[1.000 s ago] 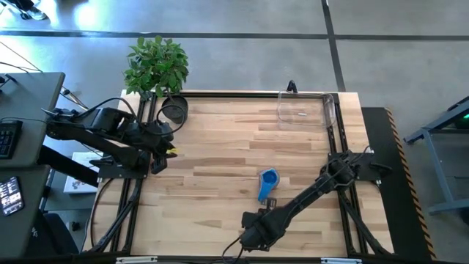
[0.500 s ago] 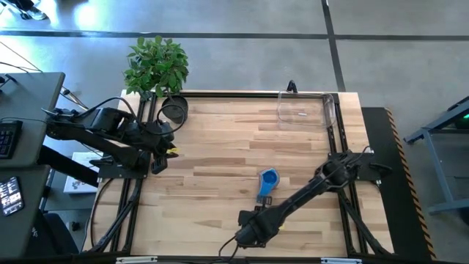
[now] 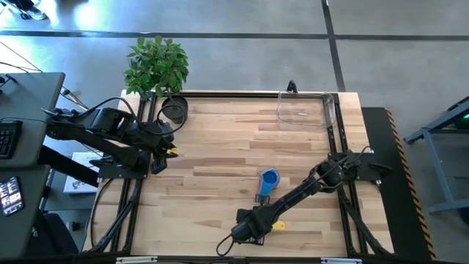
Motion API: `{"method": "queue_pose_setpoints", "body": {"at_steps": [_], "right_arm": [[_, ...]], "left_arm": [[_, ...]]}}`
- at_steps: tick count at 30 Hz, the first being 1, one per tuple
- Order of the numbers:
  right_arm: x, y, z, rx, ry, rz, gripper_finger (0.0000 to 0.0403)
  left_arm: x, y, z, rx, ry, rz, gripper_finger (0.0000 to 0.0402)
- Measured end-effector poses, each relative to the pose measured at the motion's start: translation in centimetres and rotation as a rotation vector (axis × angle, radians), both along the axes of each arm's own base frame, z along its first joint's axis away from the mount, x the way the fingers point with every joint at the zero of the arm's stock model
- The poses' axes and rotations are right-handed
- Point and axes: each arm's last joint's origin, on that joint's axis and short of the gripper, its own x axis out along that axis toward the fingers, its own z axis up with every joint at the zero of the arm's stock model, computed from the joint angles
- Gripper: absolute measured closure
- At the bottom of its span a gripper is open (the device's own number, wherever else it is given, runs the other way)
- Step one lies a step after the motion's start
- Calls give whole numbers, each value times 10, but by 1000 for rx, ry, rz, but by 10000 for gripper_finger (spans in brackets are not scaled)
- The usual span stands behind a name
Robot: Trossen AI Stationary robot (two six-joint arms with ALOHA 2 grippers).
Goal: Nest measuring cups in basket
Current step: Stack the yellow measuring cup on top of the blue measuring cup
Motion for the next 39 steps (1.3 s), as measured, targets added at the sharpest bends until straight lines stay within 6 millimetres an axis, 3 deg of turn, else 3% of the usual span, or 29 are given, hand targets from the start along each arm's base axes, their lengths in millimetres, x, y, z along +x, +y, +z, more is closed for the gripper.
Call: {"method": "queue_pose_setpoints", "body": {"at_steps": [6, 18, 32, 39], "right_arm": [[3, -6, 2, 44, 24, -85, 395], [4, -7, 3, 116, 69, -359, 400], [-1, -15, 42, 69, -102, -789, 402], [-3, -20, 51, 46, -130, -883, 402]], "left_arm": [[0, 0, 0, 1, 0, -1, 289], [0, 0, 0, 1, 1, -2, 289], [0, 0, 0, -11, 5, -11, 289], [0, 0, 0, -11, 3, -11, 289]]}}
